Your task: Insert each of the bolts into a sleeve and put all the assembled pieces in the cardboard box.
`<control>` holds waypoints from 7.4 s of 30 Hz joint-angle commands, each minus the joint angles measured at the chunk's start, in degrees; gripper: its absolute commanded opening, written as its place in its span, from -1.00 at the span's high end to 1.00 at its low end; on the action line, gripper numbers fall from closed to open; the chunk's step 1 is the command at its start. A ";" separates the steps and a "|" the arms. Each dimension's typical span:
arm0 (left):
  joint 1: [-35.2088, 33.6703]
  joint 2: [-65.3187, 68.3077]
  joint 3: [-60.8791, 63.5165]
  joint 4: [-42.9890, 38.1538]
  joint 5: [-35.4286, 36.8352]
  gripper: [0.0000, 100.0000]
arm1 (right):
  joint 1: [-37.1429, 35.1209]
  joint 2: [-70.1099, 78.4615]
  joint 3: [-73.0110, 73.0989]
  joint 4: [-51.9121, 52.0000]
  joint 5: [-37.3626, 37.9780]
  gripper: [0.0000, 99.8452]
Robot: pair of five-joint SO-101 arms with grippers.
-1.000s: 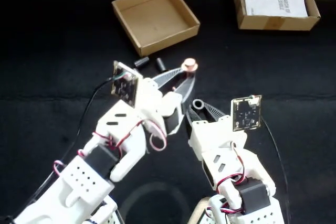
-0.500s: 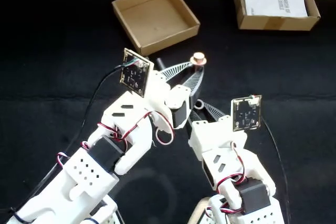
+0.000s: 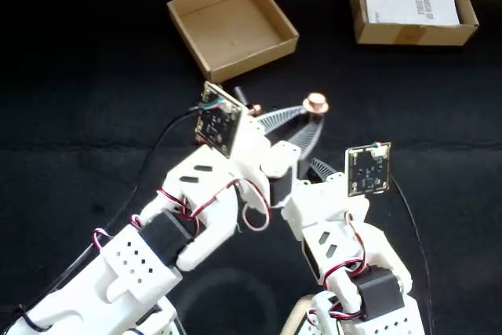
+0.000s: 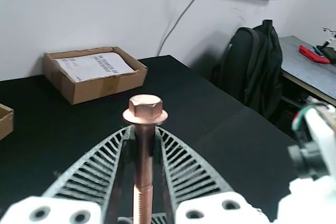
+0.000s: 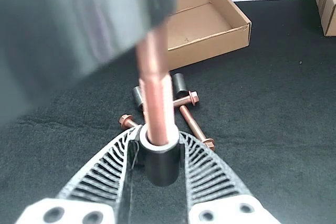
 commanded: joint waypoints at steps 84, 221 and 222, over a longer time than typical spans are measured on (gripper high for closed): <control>-1.01 -15.43 -18.42 54.33 -10.11 0.43 | 4.09 -0.22 0.57 -2.07 0.53 0.98; -78.02 -50.68 47.08 41.05 -14.15 0.98 | 21.05 120.40 -113.80 -55.96 36.66 0.67; -78.02 -50.68 47.08 41.14 -14.15 0.98 | 21.23 117.85 -113.80 -49.80 34.55 0.67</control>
